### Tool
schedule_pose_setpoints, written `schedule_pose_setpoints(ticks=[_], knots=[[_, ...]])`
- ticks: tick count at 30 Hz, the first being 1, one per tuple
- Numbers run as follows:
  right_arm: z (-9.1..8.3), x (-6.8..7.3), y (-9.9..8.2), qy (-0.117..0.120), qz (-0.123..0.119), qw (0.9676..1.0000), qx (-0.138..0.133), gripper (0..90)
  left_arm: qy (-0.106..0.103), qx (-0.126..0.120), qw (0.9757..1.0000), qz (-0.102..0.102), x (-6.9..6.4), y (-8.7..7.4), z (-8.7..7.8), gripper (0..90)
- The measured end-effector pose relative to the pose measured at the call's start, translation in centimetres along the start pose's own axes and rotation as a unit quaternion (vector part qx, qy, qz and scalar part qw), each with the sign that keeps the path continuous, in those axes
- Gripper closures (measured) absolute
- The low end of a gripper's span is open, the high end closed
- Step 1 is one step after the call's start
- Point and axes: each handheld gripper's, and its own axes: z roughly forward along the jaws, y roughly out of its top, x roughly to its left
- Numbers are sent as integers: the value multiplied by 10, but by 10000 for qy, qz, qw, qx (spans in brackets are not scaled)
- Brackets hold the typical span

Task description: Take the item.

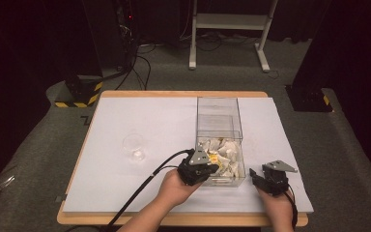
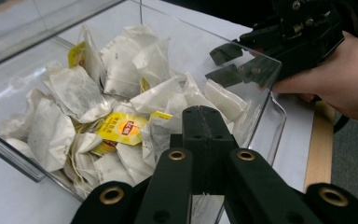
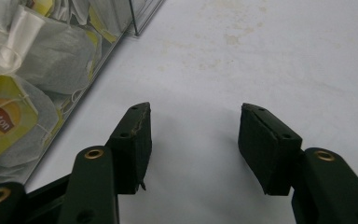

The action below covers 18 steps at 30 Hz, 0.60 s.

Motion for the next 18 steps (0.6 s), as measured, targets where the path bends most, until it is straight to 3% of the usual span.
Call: schedule_pose_setpoints(ticks=[18], knots=[[0, 0, 0, -11, -24, 10000, -10, 445, 156, -689, 9975, -34, 6, 7, -27, 900]])
